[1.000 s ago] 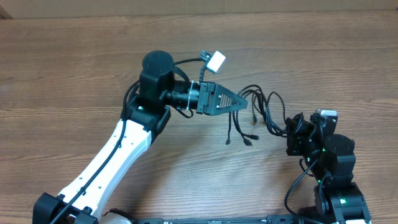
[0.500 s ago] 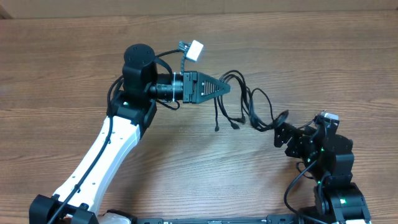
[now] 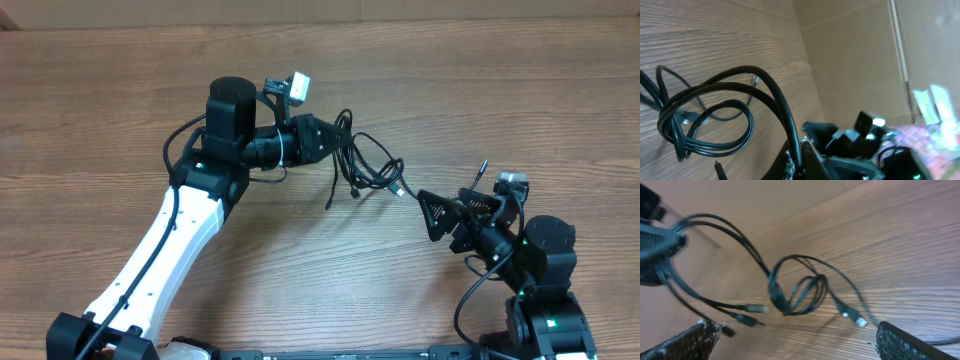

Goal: Untangle cables

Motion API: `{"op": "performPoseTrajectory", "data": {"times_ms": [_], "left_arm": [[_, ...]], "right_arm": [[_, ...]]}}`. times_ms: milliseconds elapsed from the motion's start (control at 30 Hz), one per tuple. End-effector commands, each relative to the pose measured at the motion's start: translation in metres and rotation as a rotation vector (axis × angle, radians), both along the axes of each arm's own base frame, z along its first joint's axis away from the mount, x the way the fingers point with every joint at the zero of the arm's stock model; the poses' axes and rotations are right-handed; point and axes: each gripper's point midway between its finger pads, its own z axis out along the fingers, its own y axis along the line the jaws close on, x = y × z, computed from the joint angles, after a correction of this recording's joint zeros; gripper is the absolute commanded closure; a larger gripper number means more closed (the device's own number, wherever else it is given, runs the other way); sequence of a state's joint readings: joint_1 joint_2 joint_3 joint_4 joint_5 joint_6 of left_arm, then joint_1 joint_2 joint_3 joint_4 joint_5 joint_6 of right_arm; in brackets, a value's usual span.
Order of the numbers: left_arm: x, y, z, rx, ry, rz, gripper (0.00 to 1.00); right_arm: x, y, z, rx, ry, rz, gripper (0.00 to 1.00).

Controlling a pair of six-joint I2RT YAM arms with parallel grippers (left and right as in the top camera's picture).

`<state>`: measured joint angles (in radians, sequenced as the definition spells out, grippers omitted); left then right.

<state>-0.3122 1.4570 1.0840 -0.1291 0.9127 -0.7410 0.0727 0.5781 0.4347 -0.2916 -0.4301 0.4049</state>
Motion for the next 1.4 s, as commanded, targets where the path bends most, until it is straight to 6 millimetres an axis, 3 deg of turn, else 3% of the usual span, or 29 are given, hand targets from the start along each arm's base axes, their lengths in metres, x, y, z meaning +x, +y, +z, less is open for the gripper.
{"op": "performPoseTrajectory", "data": {"times_ms": [0,300,433,567,700,867,967,1000,1100,1133,1167,1367], "left_arm": [[-0.021,-0.008,0.011,0.015,-0.236,-0.184,0.96],[-0.088,-0.038,0.042,-0.083,-0.596,-0.570,0.96],[-0.108,-0.052,0.056,-0.148,-0.703,-0.660,0.96],[-0.134,-0.048,0.079,-0.311,-0.775,-0.789,0.96],[-0.143,-0.042,0.088,-0.380,-0.808,-0.843,0.96],[-0.143,-0.042,0.089,-0.381,-0.819,-0.843,0.96],[-0.140,-0.044,0.087,-0.364,-0.822,-0.829,0.96],[-0.140,-0.044,0.087,-0.364,-0.822,-0.829,0.96],[-0.136,-0.046,0.085,-0.342,-0.816,-0.810,0.96],[-0.135,-0.046,0.085,-0.335,-0.813,-0.803,0.96],[-0.132,-0.048,0.084,-0.319,-0.803,-0.789,0.96],[-0.117,-0.051,0.077,-0.247,-0.753,-0.715,0.96]], "right_arm": [[-0.002,0.009,0.013,0.099,0.003,0.028,0.00],[0.004,0.011,0.037,0.368,0.068,-0.042,0.01],[0.008,0.011,0.031,0.404,0.117,-0.061,0.07],[0.017,0.006,0.016,0.455,0.201,-0.133,0.07],[0.024,0.005,0.004,0.516,0.283,-0.178,0.07],[0.026,0.021,0.015,0.551,0.275,-0.067,0.07],[0.026,0.025,0.018,0.559,0.268,-0.035,0.23],[0.026,0.025,0.018,0.559,0.269,-0.036,0.34],[0.026,0.025,0.018,0.559,0.270,-0.036,0.85],[0.026,0.025,0.018,0.558,0.269,-0.036,0.93],[0.026,0.025,0.018,0.558,0.269,-0.036,0.96],[0.028,0.021,0.016,0.524,0.245,-0.051,0.96]]}}
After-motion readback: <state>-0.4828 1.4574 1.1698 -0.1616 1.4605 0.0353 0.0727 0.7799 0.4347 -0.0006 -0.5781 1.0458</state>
